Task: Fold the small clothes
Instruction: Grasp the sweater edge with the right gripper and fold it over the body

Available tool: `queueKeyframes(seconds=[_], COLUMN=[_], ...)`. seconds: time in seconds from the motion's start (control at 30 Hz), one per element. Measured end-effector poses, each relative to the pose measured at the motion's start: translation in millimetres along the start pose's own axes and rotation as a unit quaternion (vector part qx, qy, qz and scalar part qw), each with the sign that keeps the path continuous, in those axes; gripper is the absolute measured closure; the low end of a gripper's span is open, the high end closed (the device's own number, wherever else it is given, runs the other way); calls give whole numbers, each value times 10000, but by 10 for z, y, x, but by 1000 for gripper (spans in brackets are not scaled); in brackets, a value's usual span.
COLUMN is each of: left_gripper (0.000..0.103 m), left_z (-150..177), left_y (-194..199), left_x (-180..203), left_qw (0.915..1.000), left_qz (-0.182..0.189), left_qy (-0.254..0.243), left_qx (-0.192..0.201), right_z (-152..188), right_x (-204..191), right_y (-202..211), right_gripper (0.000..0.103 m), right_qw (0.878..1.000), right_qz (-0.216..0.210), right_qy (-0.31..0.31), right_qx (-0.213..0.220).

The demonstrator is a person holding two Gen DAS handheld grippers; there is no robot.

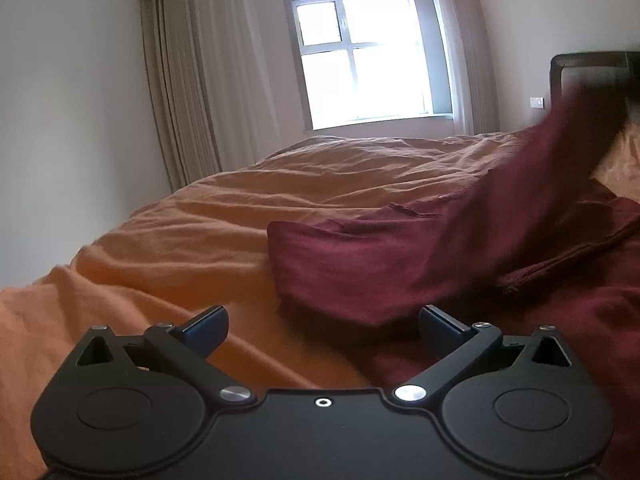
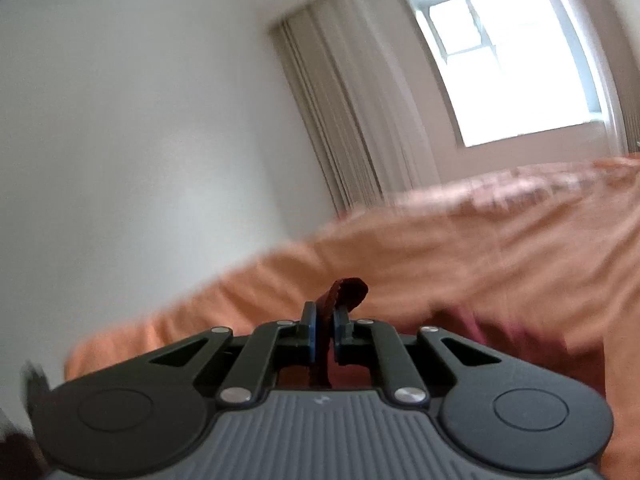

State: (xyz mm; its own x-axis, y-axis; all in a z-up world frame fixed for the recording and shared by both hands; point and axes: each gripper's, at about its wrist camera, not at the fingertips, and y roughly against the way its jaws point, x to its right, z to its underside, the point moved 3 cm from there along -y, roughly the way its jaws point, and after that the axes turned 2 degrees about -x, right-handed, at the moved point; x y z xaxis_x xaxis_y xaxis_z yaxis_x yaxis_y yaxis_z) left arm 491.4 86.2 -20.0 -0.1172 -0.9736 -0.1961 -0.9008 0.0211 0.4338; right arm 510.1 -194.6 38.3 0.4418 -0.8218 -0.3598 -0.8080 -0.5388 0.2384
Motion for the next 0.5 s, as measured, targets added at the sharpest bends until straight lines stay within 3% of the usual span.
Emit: queueKeyframes(seconds=[0.13,0.27,0.33,0.4,0.5], left_gripper=[4,18,25,25,25], left_z=[-89,-191,-244,-286,-301], left_y=[-147,-336,-389,-389,-378], left_x=[161,224,206,226,359], left_qw=[9994,9967,9975,9981,9953], left_qz=[-18,-581,-540,-403,-279], left_qy=[-323,-500,-429,-461,-907], left_qx=[-78,-266,-179,52,185], right_z=[-402,-556,-545,-525,-515], right_x=[-200,-254,-250,-217,-162], right_y=[79,76,86,66,24], right_gripper=[94,94,94,94,94], right_qw=[9985,9982,9981,9983,9987], right_qz=[-17,-43,-33,-21,46], right_qy=[281,322,358,330,262], right_qx=[459,497,493,473,424])
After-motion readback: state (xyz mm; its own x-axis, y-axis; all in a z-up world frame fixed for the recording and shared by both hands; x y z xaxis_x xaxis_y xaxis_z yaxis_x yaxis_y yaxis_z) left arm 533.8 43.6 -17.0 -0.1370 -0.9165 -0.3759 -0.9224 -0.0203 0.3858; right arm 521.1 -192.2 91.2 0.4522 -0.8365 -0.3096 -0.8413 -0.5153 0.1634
